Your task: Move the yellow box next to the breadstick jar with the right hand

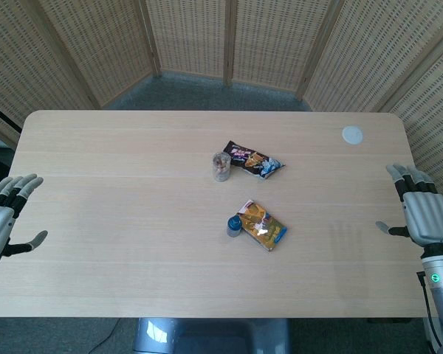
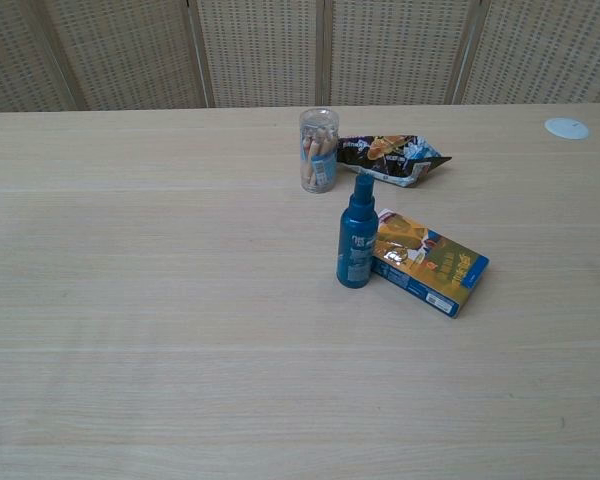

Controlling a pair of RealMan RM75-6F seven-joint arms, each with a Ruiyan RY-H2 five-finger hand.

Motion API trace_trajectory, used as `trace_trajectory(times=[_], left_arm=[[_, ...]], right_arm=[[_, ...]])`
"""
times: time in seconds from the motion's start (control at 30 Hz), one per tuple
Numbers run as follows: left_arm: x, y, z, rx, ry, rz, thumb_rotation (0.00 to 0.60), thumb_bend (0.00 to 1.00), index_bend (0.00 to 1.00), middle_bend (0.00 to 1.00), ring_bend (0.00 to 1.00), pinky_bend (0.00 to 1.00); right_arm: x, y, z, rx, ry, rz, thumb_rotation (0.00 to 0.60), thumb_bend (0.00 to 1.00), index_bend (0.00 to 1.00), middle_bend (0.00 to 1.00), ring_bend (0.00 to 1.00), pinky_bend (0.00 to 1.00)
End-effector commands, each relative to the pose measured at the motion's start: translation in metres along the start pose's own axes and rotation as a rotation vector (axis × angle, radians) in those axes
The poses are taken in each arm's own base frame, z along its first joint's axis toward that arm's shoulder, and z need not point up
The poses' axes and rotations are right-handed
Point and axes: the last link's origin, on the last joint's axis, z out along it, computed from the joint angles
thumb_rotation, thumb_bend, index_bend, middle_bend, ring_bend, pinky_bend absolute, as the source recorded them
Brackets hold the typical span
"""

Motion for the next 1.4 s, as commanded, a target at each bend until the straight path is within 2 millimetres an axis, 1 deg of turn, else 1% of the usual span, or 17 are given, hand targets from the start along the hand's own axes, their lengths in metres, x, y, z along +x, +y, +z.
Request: trace_trajectory(times=[0.03, 0.17, 0.4, 0.43, 0.57, 0.67, 0.77, 0.9, 1.2, 1.4], left_arm=[[0.000, -0.001, 0.001, -0.001, -0.004, 0.001, 0.600, 0.32, 0.04, 0.03, 0.00, 0.00], [0.000, -0.001, 0.001, -0.007, -0.004, -0.001, 0.600, 0.32, 0.04, 0.03, 0.00, 0.00], [0.000, -0.001, 0.002, -0.013, -0.011, 0.001, 0.600, 0.32, 0.04, 0.03, 0.00, 0.00], [0.000, 0.000, 0.003, -0.016, -0.012, 0.000, 0.600, 0.32, 0.04, 0.03, 0.00, 0.00], [-0.001, 0.000, 0.003, -0.020, -0.014, -0.004, 0.600, 0.32, 0.04, 0.03, 0.00, 0.00], [-0.001, 0.000, 0.004, -0.019, -0.019, -0.003, 0.600, 0.32, 0.04, 0.03, 0.00, 0.00], [0.000, -0.001, 0.003, -0.018, -0.015, -0.003, 0.600, 0.32, 0.04, 0.03, 0.00, 0.00], [0.001, -0.003, 0.003, -0.012, -0.011, -0.004, 0.600, 0.32, 0.04, 0.03, 0.00, 0.00], [0.002, -0.007, 0.003, -0.002, -0.012, 0.000, 0.600, 0.32, 0.04, 0.03, 0.00, 0.00], [0.001, -0.007, 0.006, -0.002, -0.015, 0.000, 0.600, 0.32, 0.04, 0.03, 0.00, 0.00]], right_arm=[[-0.001, 0.000, 0.000, -0.004, -0.004, 0.001, 0.600, 0.00, 0.00, 0.00, 0.00, 0.00], [-0.002, -0.003, -0.001, 0.001, -0.011, 0.011, 0.600, 0.00, 0.00, 0.00, 0.00, 0.00], [-0.003, -0.013, -0.006, 0.029, -0.029, 0.061, 0.600, 0.00, 0.00, 0.00, 0.00, 0.00], [-0.007, -0.016, -0.007, 0.035, -0.039, 0.068, 0.598, 0.00, 0.00, 0.00, 0.00, 0.00], [-0.020, -0.027, -0.012, 0.063, -0.055, 0.088, 0.549, 0.00, 0.00, 0.00, 0.00, 0.00], [-0.031, -0.030, -0.011, 0.065, -0.083, 0.060, 0.541, 0.00, 0.00, 0.00, 0.00, 0.00], [-0.044, -0.039, -0.011, 0.072, -0.134, 0.051, 0.532, 0.00, 0.00, 0.00, 0.00, 0.00], [-0.059, -0.054, -0.008, 0.106, -0.189, 0.033, 0.532, 0.00, 0.00, 0.00, 0.00, 0.00], [-0.080, -0.076, 0.003, 0.151, -0.246, 0.045, 0.527, 0.00, 0.00, 0.00, 0.00, 0.00], [-0.097, -0.097, 0.006, 0.187, -0.291, 0.058, 0.525, 0.00, 0.00, 0.00, 0.00, 0.00]])
